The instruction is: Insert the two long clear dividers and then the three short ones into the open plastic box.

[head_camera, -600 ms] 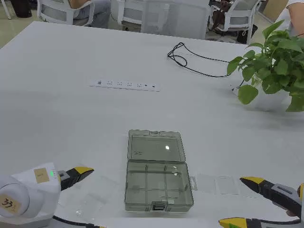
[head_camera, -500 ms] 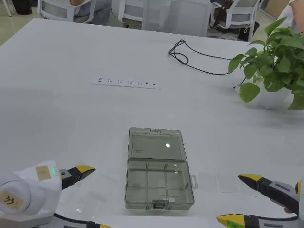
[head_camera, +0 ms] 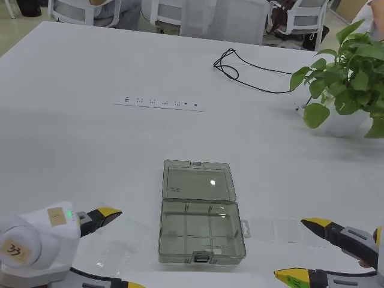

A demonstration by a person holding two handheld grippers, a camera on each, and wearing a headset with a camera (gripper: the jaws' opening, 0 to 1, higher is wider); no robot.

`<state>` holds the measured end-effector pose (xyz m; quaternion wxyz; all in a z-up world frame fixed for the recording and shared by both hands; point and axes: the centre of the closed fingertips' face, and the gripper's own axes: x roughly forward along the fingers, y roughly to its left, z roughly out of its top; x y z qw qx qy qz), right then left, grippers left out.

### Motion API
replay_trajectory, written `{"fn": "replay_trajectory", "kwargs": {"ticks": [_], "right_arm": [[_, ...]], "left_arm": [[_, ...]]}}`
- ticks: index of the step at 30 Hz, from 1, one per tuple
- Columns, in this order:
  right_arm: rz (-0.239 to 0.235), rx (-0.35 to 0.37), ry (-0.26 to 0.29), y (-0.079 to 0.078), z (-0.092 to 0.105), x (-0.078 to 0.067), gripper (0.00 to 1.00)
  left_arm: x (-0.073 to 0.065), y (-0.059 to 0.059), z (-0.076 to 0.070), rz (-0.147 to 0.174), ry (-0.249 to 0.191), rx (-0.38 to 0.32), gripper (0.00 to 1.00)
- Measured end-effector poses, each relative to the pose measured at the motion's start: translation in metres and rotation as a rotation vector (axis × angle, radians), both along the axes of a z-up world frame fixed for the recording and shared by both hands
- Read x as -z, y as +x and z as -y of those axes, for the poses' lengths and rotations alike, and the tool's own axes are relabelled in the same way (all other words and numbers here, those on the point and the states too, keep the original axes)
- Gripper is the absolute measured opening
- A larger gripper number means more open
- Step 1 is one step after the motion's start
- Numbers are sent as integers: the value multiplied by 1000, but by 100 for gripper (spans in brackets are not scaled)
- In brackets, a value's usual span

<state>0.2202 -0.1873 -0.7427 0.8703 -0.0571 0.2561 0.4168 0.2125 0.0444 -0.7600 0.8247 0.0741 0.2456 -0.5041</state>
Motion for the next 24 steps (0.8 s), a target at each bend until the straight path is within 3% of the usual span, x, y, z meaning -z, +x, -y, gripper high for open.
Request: {"fn": "replay_trajectory", "kwargs": {"ticks": [24], "right_arm": [[-7,4,2,0,0,3,80]], "left_arm": [[4,2,2,-6,8,12,96]]}}
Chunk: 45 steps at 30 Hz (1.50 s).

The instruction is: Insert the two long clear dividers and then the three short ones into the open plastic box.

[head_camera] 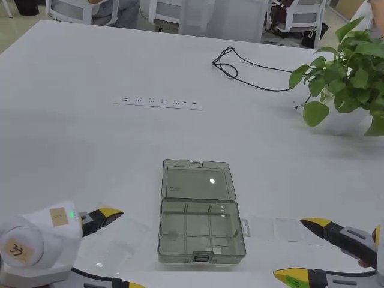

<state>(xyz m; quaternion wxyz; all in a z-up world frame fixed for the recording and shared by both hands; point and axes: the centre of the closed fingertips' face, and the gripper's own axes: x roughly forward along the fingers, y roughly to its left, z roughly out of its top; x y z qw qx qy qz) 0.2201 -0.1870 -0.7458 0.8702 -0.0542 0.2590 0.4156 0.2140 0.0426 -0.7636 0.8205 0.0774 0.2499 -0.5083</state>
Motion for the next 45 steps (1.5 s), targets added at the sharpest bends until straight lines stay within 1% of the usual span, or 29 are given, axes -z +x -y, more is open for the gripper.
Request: {"fn": "replay_trajectory", "kwargs": {"ticks": [16,26,36,38,40,45], "right_arm": [[-2,4,5,0,0,2,80],[0,8,5,0,1,1,80],[4,11,13,1,0,-1,79],[3,11,13,1,0,0,79],[3,12,15,1,0,-1,79],[3,14,17,1,0,0,79]], "left_arm": [[1,0,1,-4,4,2,96],[1,1,-2,-6,12,-1,95],[2,6,-11,-9,26,-22,93],[3,7,-14,-16,38,-31,92],[4,9,-17,-13,45,-38,91],[6,18,-31,-35,73,-89,87]]}}
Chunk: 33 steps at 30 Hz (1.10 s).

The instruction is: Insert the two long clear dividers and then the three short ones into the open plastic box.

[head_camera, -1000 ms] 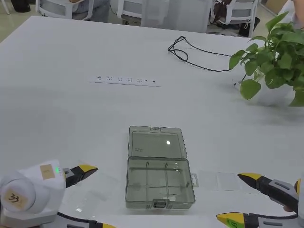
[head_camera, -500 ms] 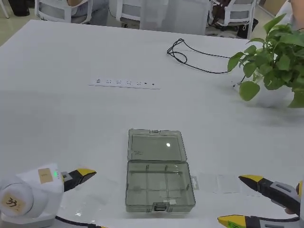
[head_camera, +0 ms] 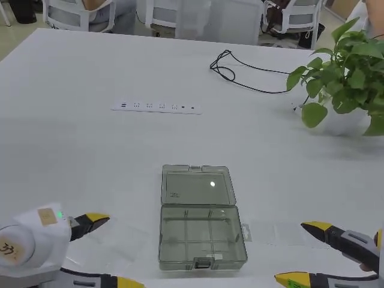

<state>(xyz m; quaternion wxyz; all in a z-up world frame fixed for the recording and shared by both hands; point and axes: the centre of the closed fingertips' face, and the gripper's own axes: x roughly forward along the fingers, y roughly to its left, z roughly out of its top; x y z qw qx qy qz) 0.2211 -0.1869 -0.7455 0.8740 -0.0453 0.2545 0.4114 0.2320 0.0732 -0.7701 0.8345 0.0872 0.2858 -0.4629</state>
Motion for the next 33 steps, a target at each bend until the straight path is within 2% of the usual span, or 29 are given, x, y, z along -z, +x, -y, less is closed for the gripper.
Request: {"fn": "replay_trajectory", "kwargs": {"ticks": [2,4,6,9,12,13,14,15,18,21,27,30,33], "right_arm": [[-2,1,2,0,0,0,79],[-2,3,4,0,0,0,79],[-3,4,5,0,0,1,79],[-5,6,7,0,-1,1,79],[-8,7,9,-1,-1,2,78],[-8,7,9,-1,-1,2,78],[-9,8,9,-1,-1,2,78],[-10,9,9,-1,-1,3,78],[-12,10,8,-1,-1,3,78],[-13,13,10,0,0,4,78],[-17,18,12,0,0,4,78],[-19,19,13,0,-1,5,78],[-20,22,15,0,-1,5,78]], "left_arm": [[2,3,-5,-19,8,-19,87],[2,6,-11,-12,17,-32,86],[6,9,-19,-39,42,-61,83],[7,14,-26,-51,53,-89,80],[12,13,-35,-110,81,-139,78],[10,17,-36,-91,75,-134,77],[11,18,-38,-96,77,-143,76],[13,19,-41,-117,82,-160,75],[16,22,-47,-123,97,-175,72],[21,25,-54,-148,117,-205,68],[30,31,-65,-173,150,-247,60],[34,32,-69,-185,172,-261,57],[41,33,-75,-205,216,-277,53]]}}
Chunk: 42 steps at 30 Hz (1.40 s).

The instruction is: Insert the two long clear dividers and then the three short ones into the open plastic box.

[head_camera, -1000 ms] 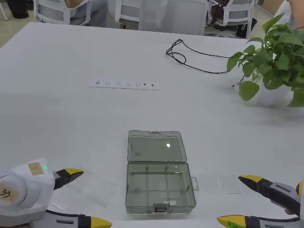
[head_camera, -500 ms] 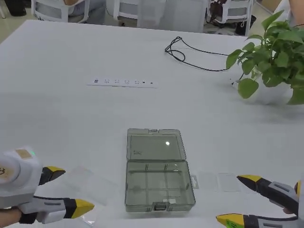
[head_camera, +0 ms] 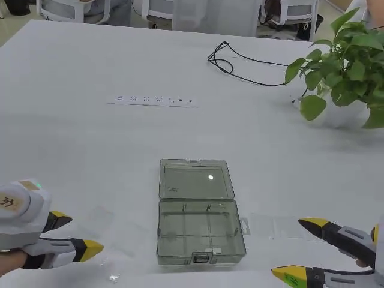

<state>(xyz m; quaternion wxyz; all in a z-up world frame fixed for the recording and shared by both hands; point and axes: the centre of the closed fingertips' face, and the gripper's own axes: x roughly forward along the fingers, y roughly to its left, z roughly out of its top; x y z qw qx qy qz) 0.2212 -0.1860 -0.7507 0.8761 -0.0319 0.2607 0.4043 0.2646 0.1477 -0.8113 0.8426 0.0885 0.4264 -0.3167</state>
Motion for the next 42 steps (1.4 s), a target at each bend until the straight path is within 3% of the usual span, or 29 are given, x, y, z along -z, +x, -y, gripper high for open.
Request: {"fn": "replay_trajectory", "kwargs": {"ticks": [2,6,14,22,24,25,42], "right_arm": [[-1,2,1,0,0,0,78],[-2,4,4,0,0,1,78],[-4,10,9,1,0,2,77],[-7,17,12,0,1,3,77],[-9,17,13,0,1,3,77],[-8,17,13,0,1,3,77],[-9,12,15,1,-2,3,77]], "left_arm": [[5,1,-6,-19,32,-21,50],[12,3,-8,-48,42,-41,46],[24,3,-13,-97,110,-40,42],[29,2,-12,-122,147,-31,38],[33,0,-16,-140,176,-31,36],[31,3,-16,-115,185,-15,33],[35,5,-18,-194,253,-6,32]]}}
